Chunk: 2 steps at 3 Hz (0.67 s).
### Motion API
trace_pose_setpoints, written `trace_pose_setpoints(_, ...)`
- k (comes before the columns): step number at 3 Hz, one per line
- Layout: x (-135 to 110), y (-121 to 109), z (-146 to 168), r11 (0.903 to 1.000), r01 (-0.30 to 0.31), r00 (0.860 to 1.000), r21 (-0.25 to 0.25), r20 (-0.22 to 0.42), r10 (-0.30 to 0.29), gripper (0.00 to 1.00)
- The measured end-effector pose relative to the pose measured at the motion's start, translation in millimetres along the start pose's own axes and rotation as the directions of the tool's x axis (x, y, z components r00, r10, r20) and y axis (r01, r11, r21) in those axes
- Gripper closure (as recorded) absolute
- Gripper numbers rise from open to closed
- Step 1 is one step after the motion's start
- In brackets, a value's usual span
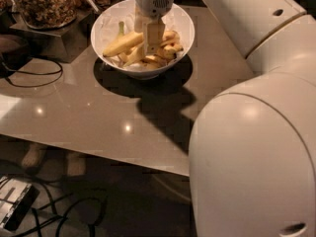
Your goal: Pick banana from white bowl
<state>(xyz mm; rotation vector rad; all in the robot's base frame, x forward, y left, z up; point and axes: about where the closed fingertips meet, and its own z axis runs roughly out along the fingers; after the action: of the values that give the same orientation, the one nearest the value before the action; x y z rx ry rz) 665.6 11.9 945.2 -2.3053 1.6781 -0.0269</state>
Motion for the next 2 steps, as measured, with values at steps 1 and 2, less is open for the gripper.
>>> trace_pose_setpoints(1, -1.4, 2.0, 5.6, 0.9998, 0.018, 1.000, -0.013, -0.006, -0.018, 0.43)
trace_pose_setpoints(2, -2.3, 3.0, 10.1, 0.9993, 0.029, 0.999, -0.024, -0.013, -0.029, 0.45)
